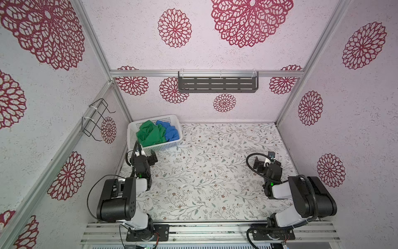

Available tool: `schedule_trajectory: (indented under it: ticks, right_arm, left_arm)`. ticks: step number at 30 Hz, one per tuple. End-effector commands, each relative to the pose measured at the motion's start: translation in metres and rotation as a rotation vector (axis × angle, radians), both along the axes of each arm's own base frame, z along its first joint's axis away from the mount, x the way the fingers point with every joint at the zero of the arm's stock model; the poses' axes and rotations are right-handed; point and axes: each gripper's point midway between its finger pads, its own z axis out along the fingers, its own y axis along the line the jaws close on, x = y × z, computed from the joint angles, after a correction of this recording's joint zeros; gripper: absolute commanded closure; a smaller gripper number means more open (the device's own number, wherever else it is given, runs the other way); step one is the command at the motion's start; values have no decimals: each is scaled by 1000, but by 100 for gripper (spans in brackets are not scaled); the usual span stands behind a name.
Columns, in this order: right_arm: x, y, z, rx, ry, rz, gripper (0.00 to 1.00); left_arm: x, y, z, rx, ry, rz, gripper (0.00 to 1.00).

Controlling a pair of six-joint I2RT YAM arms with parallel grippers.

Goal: Fold and stack the tank tops
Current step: 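Reach the left gripper toward the green tank top in the white basket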

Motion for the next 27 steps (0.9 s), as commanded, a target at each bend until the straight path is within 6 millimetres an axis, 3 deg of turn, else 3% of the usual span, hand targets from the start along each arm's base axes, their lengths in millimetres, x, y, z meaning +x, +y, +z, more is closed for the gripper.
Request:
schedule_trajectory:
  ticks: [1, 27]
  right_arm:
    - [7, 0, 18, 17, -62, -1, 1]
    - [9, 0, 18, 24, -61, 4, 1]
  left_arm:
    - [2, 1, 4, 21, -11, -7, 3]
    - [3, 1, 5, 7, -14, -18, 0]
